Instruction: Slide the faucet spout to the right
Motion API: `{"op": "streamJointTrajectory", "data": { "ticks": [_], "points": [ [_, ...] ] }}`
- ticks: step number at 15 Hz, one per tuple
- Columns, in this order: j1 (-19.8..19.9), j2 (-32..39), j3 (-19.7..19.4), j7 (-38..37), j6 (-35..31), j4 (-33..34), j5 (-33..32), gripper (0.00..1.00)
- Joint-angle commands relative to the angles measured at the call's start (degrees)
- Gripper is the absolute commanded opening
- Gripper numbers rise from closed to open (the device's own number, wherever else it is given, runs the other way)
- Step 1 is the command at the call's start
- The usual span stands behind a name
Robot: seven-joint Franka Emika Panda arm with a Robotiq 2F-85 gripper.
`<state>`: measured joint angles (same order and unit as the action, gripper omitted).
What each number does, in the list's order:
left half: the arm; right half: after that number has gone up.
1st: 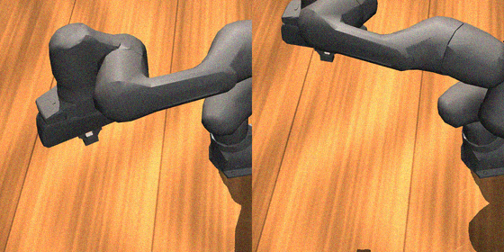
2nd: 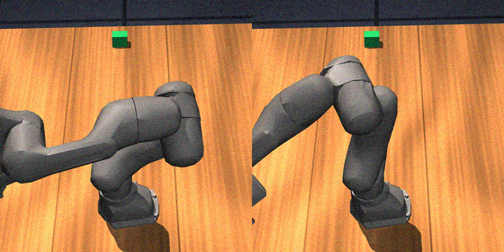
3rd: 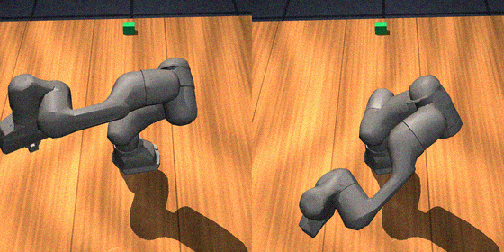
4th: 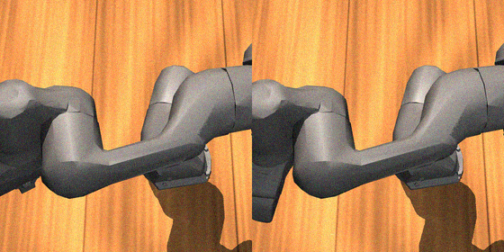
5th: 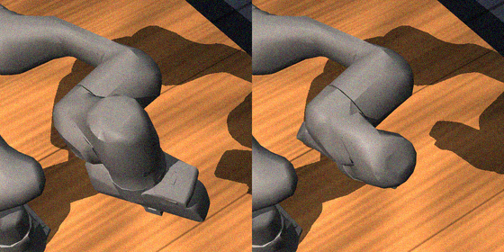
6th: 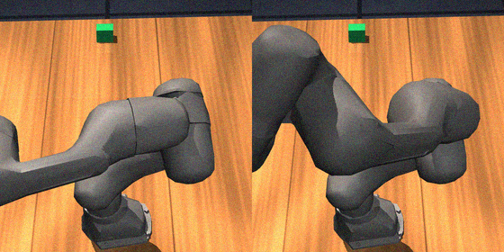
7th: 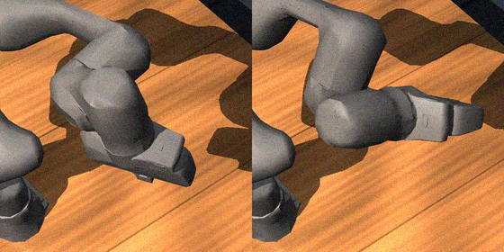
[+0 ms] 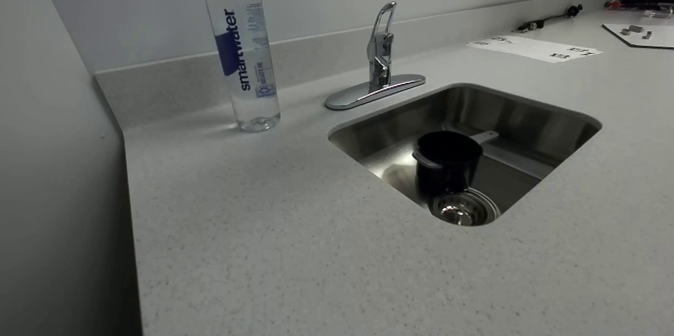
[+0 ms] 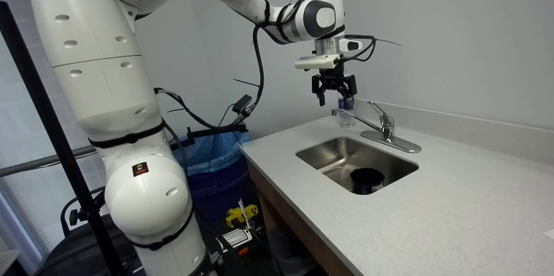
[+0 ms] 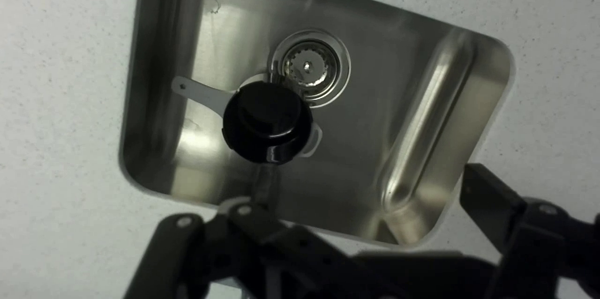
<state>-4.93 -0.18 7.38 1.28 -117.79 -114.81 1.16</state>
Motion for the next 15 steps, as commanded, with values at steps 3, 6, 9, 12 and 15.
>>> {"op": "streamJointTrajectory", "data": {
  "ticks": [3,6,9,12,15],
  "points": [
    [-1.6,5.5,0.3,-0.4,-1.2,7.6,-1.2,1.0],
    [-1.6,4.5,0.1,0.0,-0.8,6.3,0.0,1.0],
    [-1.6,5.4,0.1,0.0,-0.8,7.6,0.0,1.0],
    [-1.6,5.5,0.1,0.0,-0.8,7.8,0.0,1.0],
    [-1.6,6.3,0.0,-0.5,-1.6,8.0,0.0,1.0]
  ]
}}
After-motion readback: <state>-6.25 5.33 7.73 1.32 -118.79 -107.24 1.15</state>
